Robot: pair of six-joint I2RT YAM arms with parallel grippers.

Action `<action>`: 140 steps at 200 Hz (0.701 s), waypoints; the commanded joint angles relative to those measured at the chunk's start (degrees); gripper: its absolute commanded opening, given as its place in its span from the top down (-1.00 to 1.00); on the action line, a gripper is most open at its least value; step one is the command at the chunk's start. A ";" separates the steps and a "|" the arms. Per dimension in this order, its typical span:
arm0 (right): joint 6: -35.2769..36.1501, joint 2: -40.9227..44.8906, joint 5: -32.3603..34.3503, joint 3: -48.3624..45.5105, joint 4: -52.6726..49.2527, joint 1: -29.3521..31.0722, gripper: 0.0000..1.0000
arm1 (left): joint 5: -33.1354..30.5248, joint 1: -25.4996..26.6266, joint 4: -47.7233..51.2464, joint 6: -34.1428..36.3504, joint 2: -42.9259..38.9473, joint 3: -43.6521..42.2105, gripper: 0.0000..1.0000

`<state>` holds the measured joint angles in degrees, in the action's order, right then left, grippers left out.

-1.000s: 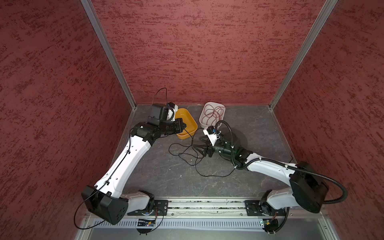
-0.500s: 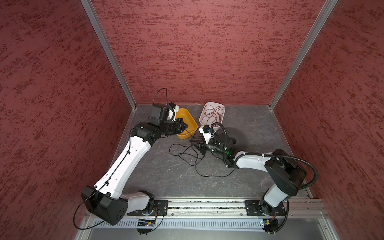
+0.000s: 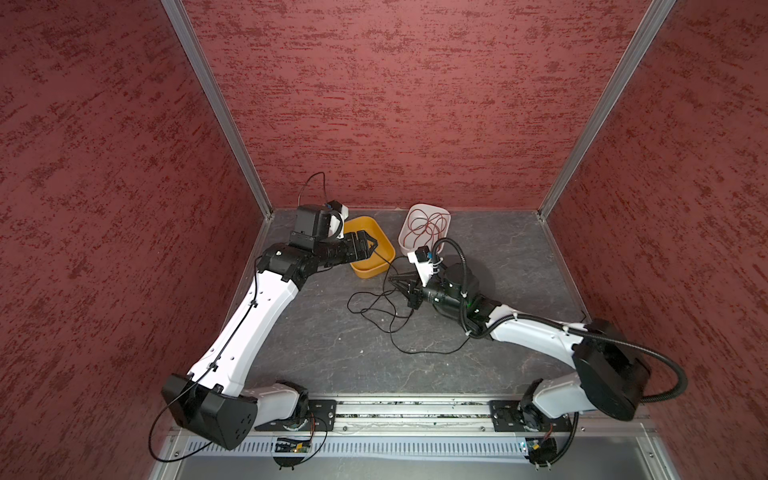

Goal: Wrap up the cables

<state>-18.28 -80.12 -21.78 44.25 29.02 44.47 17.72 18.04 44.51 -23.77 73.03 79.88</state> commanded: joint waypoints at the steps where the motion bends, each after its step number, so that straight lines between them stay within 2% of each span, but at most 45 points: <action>1: -1.80 4.91 0.24 -1.49 -13.30 -0.13 1.00 | -0.39 -1.29 -2.19 2.21 0.00 1.73 -0.67; 25: -4.53 9.53 2.40 -3.83 -20.66 -0.56 1.00 | 1.54 -1.46 -4.96 1.01 2.78 1.36 -0.67; 70: -10.18 21.04 3.84 -12.44 -27.62 -4.09 1.00 | 4.56 -0.36 -12.65 -1.05 9.48 -0.34 -0.64; 105: -13.51 30.70 9.71 -16.27 -36.87 -8.03 1.00 | 6.96 5.02 -17.17 1.23 16.39 1.67 -0.48; 140: -16.95 36.81 11.99 -18.53 -43.49 -12.69 1.00 | 8.67 9.43 -17.21 1.35 25.48 6.60 -0.39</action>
<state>-31.31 -46.41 -14.06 27.00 -7.40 34.22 23.81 25.06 30.02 -23.51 94.15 83.05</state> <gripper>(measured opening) 0.057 0.705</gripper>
